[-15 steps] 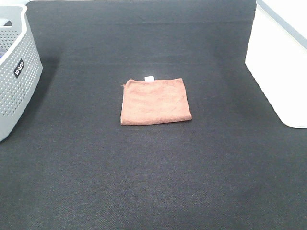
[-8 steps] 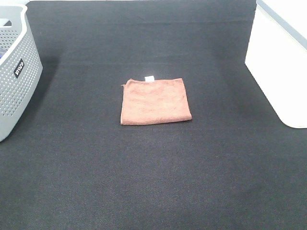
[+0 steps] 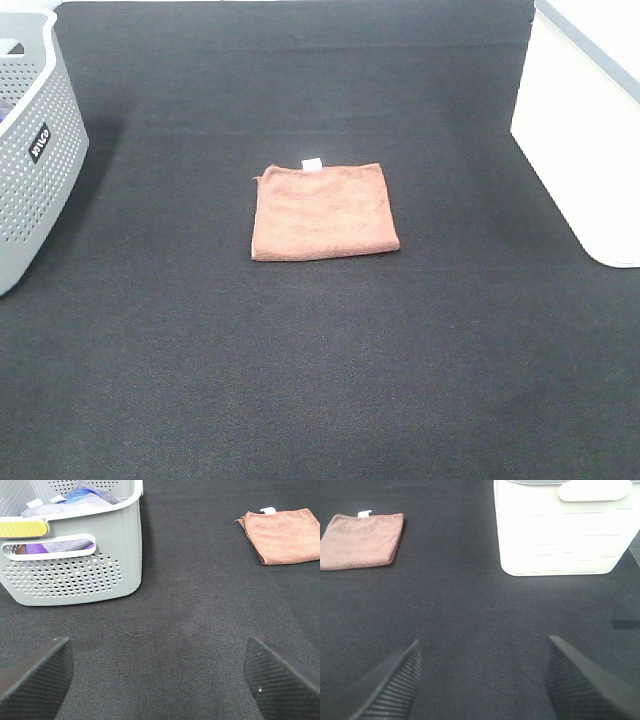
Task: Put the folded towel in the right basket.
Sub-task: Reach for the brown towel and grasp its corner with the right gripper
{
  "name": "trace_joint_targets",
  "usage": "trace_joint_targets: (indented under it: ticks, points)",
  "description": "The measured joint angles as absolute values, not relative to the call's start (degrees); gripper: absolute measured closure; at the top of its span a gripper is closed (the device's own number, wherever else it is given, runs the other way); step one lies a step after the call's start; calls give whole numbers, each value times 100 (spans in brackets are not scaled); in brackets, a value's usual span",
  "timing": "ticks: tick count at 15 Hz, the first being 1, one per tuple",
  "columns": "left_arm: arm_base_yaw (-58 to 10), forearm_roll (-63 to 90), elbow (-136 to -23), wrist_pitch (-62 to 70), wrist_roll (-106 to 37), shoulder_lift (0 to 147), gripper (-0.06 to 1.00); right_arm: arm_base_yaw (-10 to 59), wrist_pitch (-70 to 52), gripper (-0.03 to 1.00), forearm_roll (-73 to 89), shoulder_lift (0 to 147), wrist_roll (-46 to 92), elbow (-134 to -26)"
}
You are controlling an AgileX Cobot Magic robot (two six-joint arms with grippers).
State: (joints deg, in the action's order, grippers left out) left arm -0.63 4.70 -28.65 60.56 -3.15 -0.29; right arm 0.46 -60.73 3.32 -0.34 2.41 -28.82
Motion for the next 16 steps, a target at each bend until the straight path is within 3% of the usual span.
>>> trace_joint_targets:
  ticks: [16]
  points:
    - [-63, 470, -2865, 6056, -315, -29, 7, 46, -6073, 31, 332, -34, 241, -2882]
